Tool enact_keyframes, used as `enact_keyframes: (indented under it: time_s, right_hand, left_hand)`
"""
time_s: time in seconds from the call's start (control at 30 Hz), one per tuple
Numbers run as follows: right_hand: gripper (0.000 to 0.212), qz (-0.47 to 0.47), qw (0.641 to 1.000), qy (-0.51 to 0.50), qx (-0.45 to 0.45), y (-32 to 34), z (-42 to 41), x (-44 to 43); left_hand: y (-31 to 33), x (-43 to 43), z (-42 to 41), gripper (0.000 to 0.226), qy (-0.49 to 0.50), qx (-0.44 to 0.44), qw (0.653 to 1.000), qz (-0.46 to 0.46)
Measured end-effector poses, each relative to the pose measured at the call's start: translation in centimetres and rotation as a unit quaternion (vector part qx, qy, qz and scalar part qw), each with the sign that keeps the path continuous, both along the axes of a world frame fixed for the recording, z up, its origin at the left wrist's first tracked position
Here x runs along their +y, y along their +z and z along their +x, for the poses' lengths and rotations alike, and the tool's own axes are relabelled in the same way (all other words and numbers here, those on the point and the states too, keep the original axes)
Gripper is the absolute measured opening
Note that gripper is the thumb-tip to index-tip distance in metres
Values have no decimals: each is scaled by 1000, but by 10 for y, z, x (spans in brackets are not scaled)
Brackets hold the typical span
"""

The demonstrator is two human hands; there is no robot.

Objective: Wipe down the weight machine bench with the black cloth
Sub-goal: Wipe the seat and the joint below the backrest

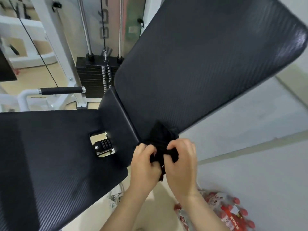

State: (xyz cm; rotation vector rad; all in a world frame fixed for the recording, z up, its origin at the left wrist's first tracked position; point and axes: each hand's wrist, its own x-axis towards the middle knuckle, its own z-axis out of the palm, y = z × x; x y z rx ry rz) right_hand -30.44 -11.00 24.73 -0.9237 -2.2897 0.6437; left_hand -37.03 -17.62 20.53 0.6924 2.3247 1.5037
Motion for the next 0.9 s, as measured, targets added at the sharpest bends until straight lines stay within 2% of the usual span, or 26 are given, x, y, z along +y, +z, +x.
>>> enact_keyframes:
  time_s: [0.07,0.13,0.2,0.27,0.33,0.37,0.4,0.47,0.53,0.63,0.7,0.77,0.83,0.9]
  right_hand:
    - [25,-15,993,-59,100,12,-4,1]
    - [24,-42,982,-105,148,12,-15,6]
    - [22,-89,982,-124,111,-5,-16,13]
    - [19,-136,985,-108,1,-26,-4,15]
    - [18,-160,979,-89,-88,-39,12,11]
    - [20,-169,977,-99,-80,-39,16,5]
    - [21,-186,975,-113,-33,-33,16,-1]
    - [21,-193,963,-140,125,-13,4,0]
    - [21,-125,956,-161,213,-2,-10,14]
    - [22,-38,976,-121,176,-9,-20,31]
    - [25,-92,988,-89,84,-25,-11,28]
    - [34,-211,975,-73,0,-43,1,18]
    - [41,-261,961,-85,19,-48,10,2]
    - [41,-243,957,-110,118,-30,6,2]
  left_hand:
    - [23,10,-14,35,-2,103,992,74]
    - [35,32,-29,35,-15,165,982,90]
    - [24,49,-25,31,-44,148,987,53]
    - [-2,40,-11,27,-65,86,994,-11]
    - [-24,15,-2,36,-88,28,993,-70]
    - [-23,3,-1,33,-98,38,992,-76]
    - [-11,-4,-1,29,-101,77,991,-50]
    - [19,11,-8,26,-91,188,977,42]
    - [44,40,-18,25,-109,252,959,76]
    - [37,63,-32,18,-137,265,954,32]
    - [7,49,-32,32,-158,275,948,-3]
    - [-15,26,-28,30,-171,242,952,-74]
    - [-14,3,-21,27,-180,196,960,-91]
    - [11,4,-17,36,-181,199,962,-34]
